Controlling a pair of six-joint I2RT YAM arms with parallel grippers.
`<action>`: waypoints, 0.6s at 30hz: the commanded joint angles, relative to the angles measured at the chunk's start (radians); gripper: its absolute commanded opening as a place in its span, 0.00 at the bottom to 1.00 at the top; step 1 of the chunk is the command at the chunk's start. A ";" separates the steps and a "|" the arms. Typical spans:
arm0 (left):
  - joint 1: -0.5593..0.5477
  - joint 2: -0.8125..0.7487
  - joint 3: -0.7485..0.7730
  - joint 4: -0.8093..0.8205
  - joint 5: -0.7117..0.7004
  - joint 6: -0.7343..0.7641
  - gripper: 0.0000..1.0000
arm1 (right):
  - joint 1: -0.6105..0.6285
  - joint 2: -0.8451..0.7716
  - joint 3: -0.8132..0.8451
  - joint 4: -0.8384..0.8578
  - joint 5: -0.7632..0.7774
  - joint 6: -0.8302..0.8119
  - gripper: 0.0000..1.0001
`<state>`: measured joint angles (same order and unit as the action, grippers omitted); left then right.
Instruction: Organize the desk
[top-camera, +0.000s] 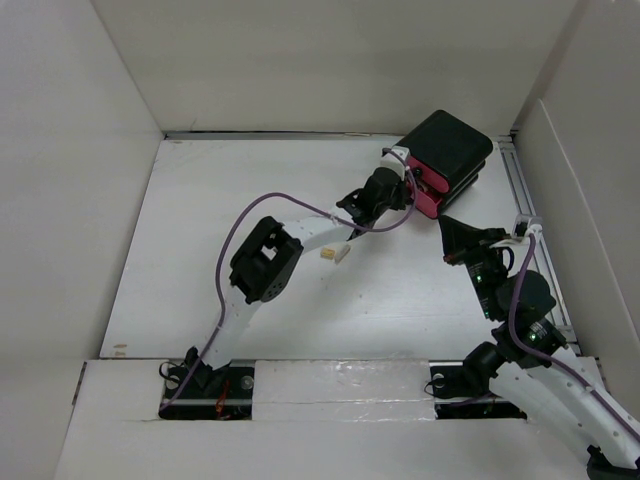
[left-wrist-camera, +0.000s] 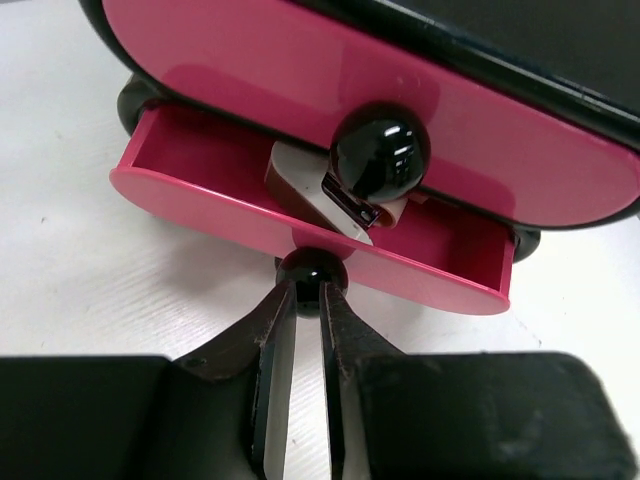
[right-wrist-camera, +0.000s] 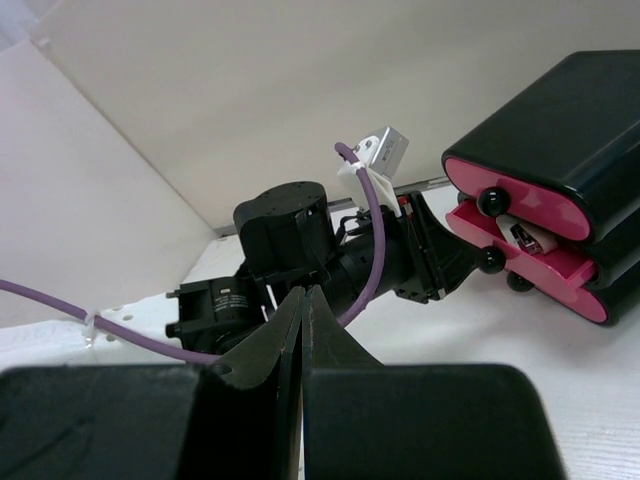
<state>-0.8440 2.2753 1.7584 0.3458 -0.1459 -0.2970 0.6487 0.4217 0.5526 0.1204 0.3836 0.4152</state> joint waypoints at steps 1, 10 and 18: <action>0.000 0.027 0.061 -0.024 0.017 -0.007 0.11 | 0.005 0.000 0.021 0.044 -0.015 -0.012 0.00; 0.000 0.050 0.070 0.065 -0.029 -0.053 0.13 | 0.005 0.003 0.020 0.045 -0.014 -0.010 0.00; 0.000 0.093 0.107 0.105 -0.069 -0.082 0.19 | 0.005 -0.006 0.013 0.042 -0.006 -0.012 0.00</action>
<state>-0.8448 2.3493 1.8221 0.4305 -0.1909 -0.3580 0.6487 0.4248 0.5526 0.1204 0.3836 0.4149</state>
